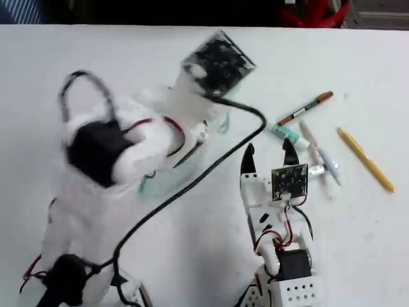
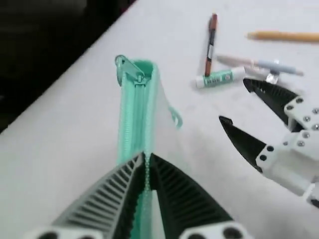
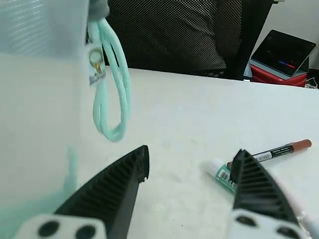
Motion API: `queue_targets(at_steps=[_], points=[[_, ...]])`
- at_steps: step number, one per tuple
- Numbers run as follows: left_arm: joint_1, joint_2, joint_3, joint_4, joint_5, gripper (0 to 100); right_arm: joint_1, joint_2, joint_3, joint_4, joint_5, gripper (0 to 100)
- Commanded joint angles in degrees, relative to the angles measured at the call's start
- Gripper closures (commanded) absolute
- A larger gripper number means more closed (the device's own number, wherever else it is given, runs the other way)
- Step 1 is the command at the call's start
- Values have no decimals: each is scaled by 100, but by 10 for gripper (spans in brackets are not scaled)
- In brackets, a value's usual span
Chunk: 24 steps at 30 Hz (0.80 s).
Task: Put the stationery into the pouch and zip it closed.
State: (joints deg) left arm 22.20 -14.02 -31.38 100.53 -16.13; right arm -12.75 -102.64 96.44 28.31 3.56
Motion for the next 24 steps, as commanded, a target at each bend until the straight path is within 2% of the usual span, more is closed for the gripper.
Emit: queue_targets(at_steps=[1,6,10,17,21,24], points=[[-593,-295,-747,-220,747,976,22,-31,44,-66,-26,730],[-1226,-92,-870,-941,1776,976,13,-40,44,-66,0,728],[-1226,198,-835,-1407,2514,976,-66,-48,44,-84,0,728],[-716,1191,-835,-1160,2760,973,-251,-66,-149,-84,0,730],[-444,1455,-879,-1257,3130,973,-418,-66,-281,-66,-18,731],[-75,1543,-835,-1363,3147,972,-664,-66,-325,-66,9,730]])
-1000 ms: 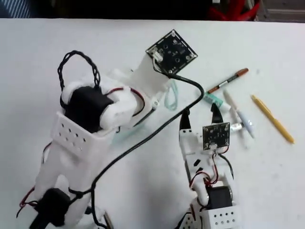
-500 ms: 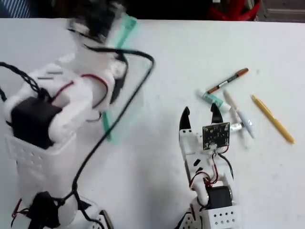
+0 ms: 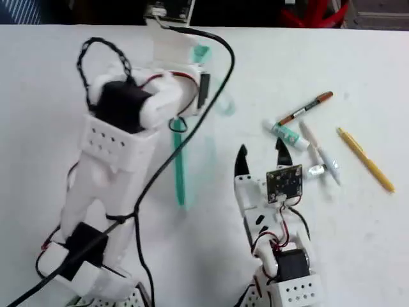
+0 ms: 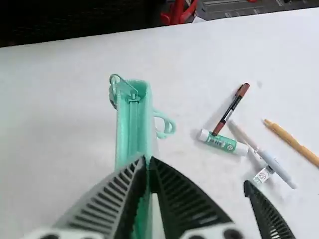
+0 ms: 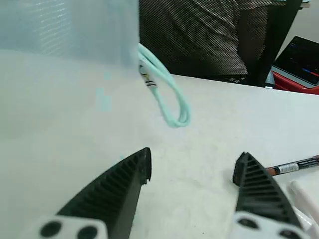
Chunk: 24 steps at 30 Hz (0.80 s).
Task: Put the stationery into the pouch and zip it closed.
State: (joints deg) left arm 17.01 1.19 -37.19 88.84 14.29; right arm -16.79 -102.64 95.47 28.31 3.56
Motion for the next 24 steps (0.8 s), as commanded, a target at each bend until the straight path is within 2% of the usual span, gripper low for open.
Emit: queue_targets(at_steps=[1,3,6,10,13,19,24], points=[[567,66,-255,-185,105,972,-330,-66,-308,-40,9,728],[690,163,-264,-202,105,972,-462,-75,-624,277,9,727],[743,382,-281,-448,123,972,-602,-75,-1486,1393,0,721],[980,629,-264,-563,149,972,-936,-75,-2400,2747,-114,598],[1270,637,-273,-273,132,972,-1288,-66,-2171,2782,-431,514],[1745,488,-290,-114,114,972,-1464,-66,-2119,2659,-501,508],[1851,488,-308,-185,141,924,-1464,-75,-2145,2659,-1284,508]])
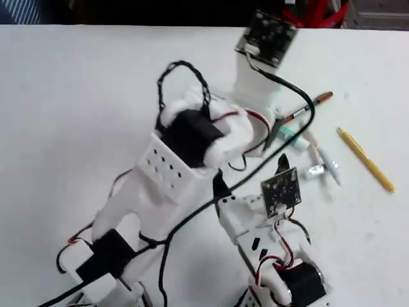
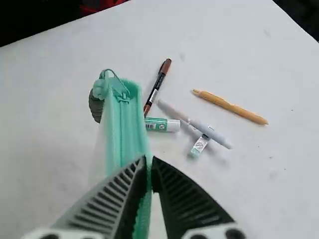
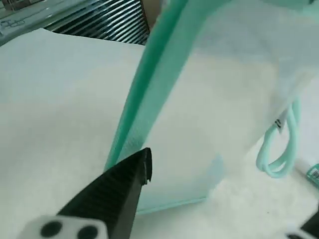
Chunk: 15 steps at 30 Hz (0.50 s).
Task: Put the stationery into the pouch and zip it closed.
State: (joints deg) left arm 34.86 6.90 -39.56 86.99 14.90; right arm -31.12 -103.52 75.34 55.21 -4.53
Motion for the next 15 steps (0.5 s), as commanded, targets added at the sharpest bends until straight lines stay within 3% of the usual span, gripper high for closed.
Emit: queue_targets(at_steps=[1,5,11,15], points=[[110,-66,-70,-26,88,917,48,13,-132,-4,-492,508],[92,-110,-105,-44,97,917,330,13,-132,4,-492,508],[-1095,-330,-536,712,9,945,1226,22,-88,4,-510,508],[-1411,-444,-484,1345,-923,945,1464,22,352,-321,-492,508]])
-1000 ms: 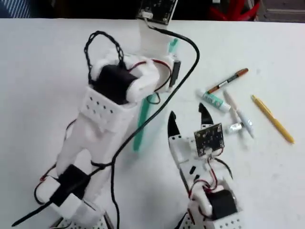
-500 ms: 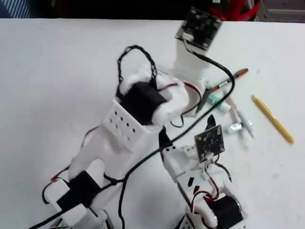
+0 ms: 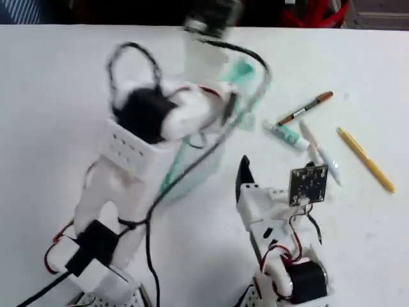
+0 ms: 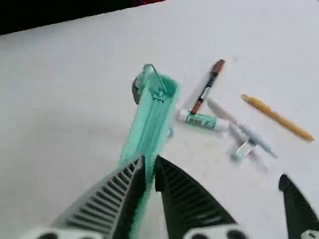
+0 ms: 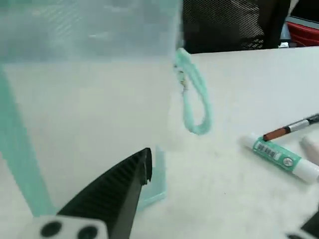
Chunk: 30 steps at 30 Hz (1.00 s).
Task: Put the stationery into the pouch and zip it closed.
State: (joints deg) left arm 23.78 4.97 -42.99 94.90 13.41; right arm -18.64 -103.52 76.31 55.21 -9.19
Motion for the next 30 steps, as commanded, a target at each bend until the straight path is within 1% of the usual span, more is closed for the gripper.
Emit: queue_targets(at_steps=[1,5,7,12,14,18,20,27,30], points=[[-321,-251,-132,677,-949,946,233,22,431,-523,-26,508],[-321,-295,299,730,-1257,944,251,22,1152,-1429,-18,508],[-312,-295,589,730,-1626,943,312,22,1398,-1763,-18,508],[-277,-400,1257,738,-2532,936,699,31,1618,-2079,-18,508],[-277,-646,1521,738,-2734,881,769,31,1697,-2132,-18,509],[-321,-1305,1864,730,-2769,723,769,31,1934,-2457,-18,509],[-303,-1684,2066,730,-2778,681,769,31,2004,-2580,-18,509],[-409,-2800,2980,237,-2778,675,769,31,2013,-2607,0,509],[-409,-3222,3332,0,-2866,674,752,31,2022,-2598,299,509]])
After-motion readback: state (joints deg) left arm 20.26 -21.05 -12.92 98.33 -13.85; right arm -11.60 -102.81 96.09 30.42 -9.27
